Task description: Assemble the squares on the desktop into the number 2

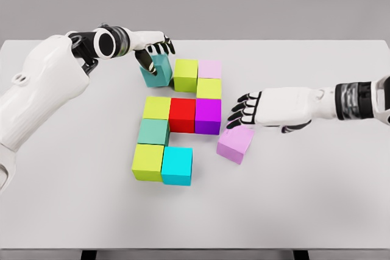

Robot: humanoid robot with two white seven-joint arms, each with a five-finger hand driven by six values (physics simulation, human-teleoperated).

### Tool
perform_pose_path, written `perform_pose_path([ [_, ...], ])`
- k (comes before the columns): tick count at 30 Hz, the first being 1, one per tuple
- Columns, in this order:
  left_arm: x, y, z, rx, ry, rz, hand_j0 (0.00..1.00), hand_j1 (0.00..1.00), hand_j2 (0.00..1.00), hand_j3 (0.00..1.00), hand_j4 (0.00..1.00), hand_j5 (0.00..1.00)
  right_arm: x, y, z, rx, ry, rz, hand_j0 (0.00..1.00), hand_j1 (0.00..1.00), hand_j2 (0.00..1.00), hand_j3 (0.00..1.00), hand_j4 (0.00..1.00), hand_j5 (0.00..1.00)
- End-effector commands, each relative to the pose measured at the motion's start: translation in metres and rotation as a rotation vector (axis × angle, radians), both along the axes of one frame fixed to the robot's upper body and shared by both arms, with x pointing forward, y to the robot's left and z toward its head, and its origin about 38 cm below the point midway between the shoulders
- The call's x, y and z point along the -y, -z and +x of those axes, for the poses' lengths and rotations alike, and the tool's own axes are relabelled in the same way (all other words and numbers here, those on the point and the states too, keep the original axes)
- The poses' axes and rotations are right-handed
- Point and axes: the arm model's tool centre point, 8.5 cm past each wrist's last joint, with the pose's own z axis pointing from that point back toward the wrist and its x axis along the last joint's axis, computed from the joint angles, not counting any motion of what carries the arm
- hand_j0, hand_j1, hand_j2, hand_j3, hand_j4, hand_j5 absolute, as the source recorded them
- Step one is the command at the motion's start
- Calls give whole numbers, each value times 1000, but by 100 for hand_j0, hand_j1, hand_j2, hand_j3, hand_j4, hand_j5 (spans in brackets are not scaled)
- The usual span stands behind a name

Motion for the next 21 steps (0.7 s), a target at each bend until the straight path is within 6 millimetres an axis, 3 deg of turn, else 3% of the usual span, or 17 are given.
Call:
perform_pose_path([
  [1,1,0,0,0,1,-2,81,81,81,81,81,81,23,-7,20,8,97,18,100,100,100,100,100,100],
  [4,3,0,0,-1,5,-5,82,82,82,82,82,82,49,0,39,-29,198,28,100,100,100,100,100,100],
  [6,3,0,0,-1,5,-5,82,82,82,82,82,82,55,6,44,-35,223,17,100,100,100,100,100,100],
  [11,6,0,-1,-1,9,-8,82,82,82,82,82,82,47,23,43,-34,201,-48,100,100,100,100,100,100],
  [14,6,0,-1,-3,9,-9,82,82,82,82,82,82,26,45,37,-65,146,-82,100,100,100,100,100,100],
  [21,7,1,-1,-5,13,-9,82,82,82,82,82,82,6,46,22,-63,67,-87,100,100,100,100,100,100],
])
